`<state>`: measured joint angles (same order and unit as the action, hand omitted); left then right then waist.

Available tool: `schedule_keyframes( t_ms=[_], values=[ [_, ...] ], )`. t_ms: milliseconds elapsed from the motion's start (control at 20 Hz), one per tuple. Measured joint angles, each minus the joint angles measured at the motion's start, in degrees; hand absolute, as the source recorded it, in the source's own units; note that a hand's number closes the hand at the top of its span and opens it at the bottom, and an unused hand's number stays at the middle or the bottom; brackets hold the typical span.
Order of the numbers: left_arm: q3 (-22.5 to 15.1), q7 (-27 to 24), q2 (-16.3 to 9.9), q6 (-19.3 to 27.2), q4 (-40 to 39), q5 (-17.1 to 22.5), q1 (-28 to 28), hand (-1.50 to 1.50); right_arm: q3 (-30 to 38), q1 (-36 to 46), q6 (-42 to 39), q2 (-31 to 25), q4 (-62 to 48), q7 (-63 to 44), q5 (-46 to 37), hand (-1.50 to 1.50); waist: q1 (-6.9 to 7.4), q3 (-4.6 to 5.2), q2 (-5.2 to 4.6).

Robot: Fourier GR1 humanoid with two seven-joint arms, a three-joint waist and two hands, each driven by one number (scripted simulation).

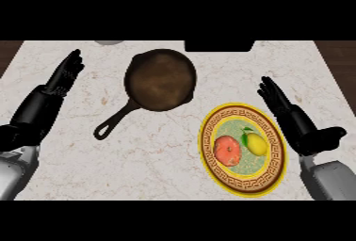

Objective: Pick the squash from the plate and place it in the pan

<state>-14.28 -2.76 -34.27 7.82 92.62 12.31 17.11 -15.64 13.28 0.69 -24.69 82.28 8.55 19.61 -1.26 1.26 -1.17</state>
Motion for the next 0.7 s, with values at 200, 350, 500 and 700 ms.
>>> schedule_keyframes(
  t_ms=[200, 350, 500, 700],
  values=[
    [1.8, 3.1, 0.2, 1.8, -5.5, 0.2, -2.4, 0.00, -2.3, 1.5, -5.9, 1.3, 2.9, 0.9, 2.4, -1.50, 1.41, -0.84, 0.48],
    [3.2, 6.1, -0.2, 4.1, -9.8, 0.2, -5.8, 0.00, -1.5, 3.2, -8.1, 5.3, 5.2, 3.7, 7.2, 1.50, 2.29, -1.70, 0.27],
    [3.9, 8.6, -0.3, 5.5, -12.8, 0.4, -8.4, 0.00, 0.3, 4.3, -3.3, -0.4, 4.1, 4.9, -2.1, 1.50, 1.74, -0.93, 1.05],
    [4.9, 11.2, 0.8, 7.7, -16.5, 0.4, -10.0, 0.00, 3.7, -1.3, -2.5, 5.6, 0.0, 12.0, 2.7, -1.50, 1.28, -1.26, 0.79]
  ],
)
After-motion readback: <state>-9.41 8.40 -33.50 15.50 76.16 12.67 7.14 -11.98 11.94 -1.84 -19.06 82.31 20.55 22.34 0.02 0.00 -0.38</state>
